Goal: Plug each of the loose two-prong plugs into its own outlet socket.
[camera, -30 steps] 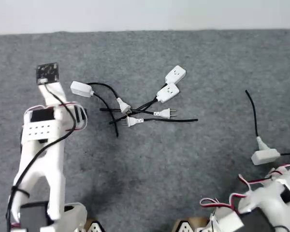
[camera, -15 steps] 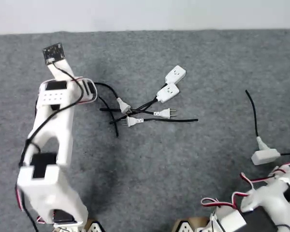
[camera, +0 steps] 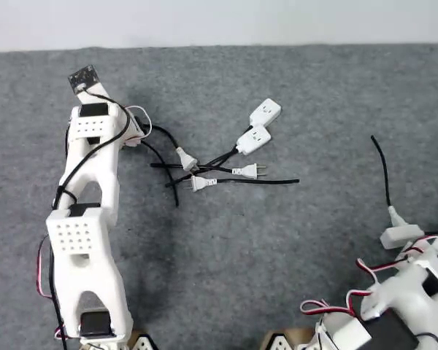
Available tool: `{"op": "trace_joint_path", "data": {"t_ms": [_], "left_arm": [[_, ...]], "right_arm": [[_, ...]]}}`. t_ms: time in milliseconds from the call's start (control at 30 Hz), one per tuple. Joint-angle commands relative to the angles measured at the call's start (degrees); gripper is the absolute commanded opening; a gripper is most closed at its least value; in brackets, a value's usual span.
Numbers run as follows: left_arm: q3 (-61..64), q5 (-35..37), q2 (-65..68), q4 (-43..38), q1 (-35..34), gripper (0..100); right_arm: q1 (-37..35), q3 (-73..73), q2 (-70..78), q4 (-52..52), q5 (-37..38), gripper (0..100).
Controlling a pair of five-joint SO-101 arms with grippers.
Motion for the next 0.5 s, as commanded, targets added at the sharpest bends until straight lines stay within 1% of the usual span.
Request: {"op": "trace_joint_path", "data": {"t_ms": [0, 233, 367, 467], "left_arm": [[-10.0, 0.8, 3.2, 5.3, -0.8, 19], [-21.1, 1.0, 9.7, 10.5, -0.7, 19], [-27.1, 4.4, 13.2, 12.9, -0.8, 19], [-31.3, 4.6, 15.7, 14.7, -0.8, 18]], "right_arm": [[-1.0, -3.3, -0.2, -0.5, 0.7, 23.0], [-1.0, -2.9, -0.2, -0.5, 0.8, 23.0], [-1.0, -2.9, -0.2, -0.5, 0.8, 23.0], [-1.0, -2.9, -0.2, -0.5, 0.8, 23.0]]}}
